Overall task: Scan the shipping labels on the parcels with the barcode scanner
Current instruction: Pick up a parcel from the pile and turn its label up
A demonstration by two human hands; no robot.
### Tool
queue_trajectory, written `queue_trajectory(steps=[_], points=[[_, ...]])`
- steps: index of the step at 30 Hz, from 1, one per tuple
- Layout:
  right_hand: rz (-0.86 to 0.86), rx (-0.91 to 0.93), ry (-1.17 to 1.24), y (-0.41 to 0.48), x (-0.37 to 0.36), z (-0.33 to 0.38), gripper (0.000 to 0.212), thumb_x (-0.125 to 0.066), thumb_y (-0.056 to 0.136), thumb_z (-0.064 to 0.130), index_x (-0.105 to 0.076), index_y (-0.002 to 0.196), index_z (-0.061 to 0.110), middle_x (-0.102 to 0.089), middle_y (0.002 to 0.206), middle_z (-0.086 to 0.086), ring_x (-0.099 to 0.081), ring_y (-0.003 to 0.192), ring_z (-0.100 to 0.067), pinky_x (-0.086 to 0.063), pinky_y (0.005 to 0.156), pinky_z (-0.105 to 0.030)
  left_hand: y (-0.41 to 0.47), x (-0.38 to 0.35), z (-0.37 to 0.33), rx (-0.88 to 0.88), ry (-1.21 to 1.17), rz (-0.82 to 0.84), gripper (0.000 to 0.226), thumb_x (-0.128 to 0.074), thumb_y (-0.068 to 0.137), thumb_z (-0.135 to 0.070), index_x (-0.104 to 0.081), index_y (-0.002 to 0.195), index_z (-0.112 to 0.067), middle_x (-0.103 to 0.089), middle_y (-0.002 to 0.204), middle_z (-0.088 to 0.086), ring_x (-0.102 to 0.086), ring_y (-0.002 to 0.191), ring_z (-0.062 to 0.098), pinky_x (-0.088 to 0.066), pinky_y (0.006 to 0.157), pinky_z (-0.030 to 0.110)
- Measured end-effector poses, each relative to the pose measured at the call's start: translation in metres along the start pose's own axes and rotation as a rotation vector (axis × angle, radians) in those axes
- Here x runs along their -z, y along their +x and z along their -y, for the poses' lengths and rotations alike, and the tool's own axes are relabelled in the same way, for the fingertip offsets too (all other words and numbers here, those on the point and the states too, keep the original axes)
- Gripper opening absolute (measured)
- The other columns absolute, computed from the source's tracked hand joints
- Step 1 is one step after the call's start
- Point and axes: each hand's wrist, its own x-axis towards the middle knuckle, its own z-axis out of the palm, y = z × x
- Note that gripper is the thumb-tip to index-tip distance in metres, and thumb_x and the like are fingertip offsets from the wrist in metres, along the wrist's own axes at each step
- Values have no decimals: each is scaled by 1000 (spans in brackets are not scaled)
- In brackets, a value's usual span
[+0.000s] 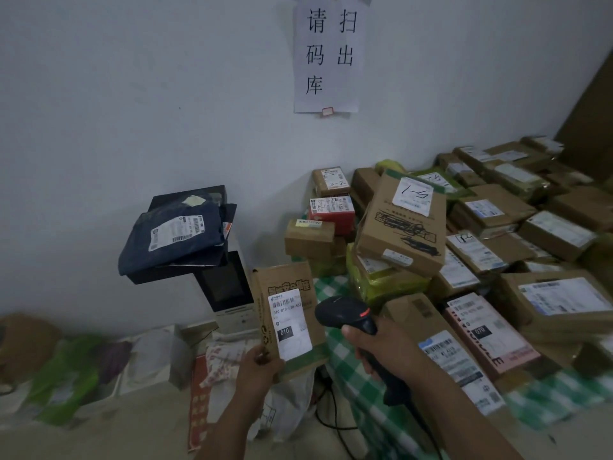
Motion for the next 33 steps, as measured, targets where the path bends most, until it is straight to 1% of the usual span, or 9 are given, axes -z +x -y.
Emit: queue_trajectory(steps=[6, 9, 11, 14, 18, 22, 27, 30, 33], points=[[-186, 51, 48, -6, 21, -5, 48, -67, 86, 41, -59, 68, -2, -59, 53, -19, -52, 40, -25, -42, 44, -28, 9, -28, 1, 100, 69, 49, 15, -67, 91, -16, -68, 105, -9, -72, 102, 10, -68, 95, 28, -55, 91, 43], [-286, 74, 43, -9, 34, -13, 42, -65, 90, 32, -59, 66, -3, -58, 50, -11, -53, 42, -20, -44, 49, -30, 22, -50, -3, 155, 140, 78, 25, -64, 94, -24, -67, 107, -3, -70, 99, 12, -66, 94, 30, -54, 90, 41], [-341, 60, 11, -12, 43, -17, 27, -66, 89, 32, -61, 73, 11, -60, 55, -2, -56, 48, -15, -45, 54, -29, 31, -65, -8, 170, 172, 69, 35, -61, 96, -28, -66, 110, 3, -69, 102, 17, -66, 95, 32, -55, 88, 41], [-393, 34, -44, -17, 53, -23, 20, -69, 88, 30, -60, 75, 18, -59, 53, 2, -57, 49, -9, -47, 53, -26, 40, -84, -14, 126, 216, 71, 32, -56, 99, -33, -67, 103, -3, -69, 106, 17, -66, 96, 32, -55, 91, 45], [-462, 34, -50, -23, 64, -27, 14, -69, 87, 26, -59, 79, 22, -62, 52, 1, -57, 45, -10, -49, 51, -30, 39, -96, -22, 83, 274, 98, 36, -63, 94, -19, -59, 124, -1, -65, 118, 17, -63, 101, 30, -51, 80, 33], [-472, 57, 38, -24, 74, -24, 16, -67, 89, 19, -61, 77, 10, -63, 55, -12, -56, 45, -18, -49, 53, -36, 35, -93, -30, 57, 346, 185, 26, -67, 90, -11, -61, 115, -14, -66, 112, 13, -65, 100, 28, -53, 90, 42], [-497, 130, 128, -29, 83, -10, 24, -63, 92, 12, -62, 72, -2, -61, 50, -9, -55, 44, -17, -49, 50, -27, 39, -87, -35, -7, 398, 285, 33, -68, 89, -8, -65, 121, -14, -70, 113, 7, -68, 94, 19, -54, 66, 23], [-498, 147, 192, -33, 88, -5, 26, -61, 93, 14, -61, 72, -1, -59, 51, -9, -55, 44, -15, -50, 50, -23, 39, -99, -49, -92, 501, 218, 27, -58, 95, -9, -65, 121, -8, -69, 116, 11, -67, 93, 19, -54, 68, 23], [-535, 147, 240, -30, 89, -3, 28, -59, 94, 18, -60, 77, -4, -59, 52, -8, -55, 44, -17, -48, 50, -26, 25, -123, -82, -257, 486, 102, 33, -50, 101, -24, -62, 122, -2, -64, 122, 17, -62, 107, 29, -52, 89, 39]])
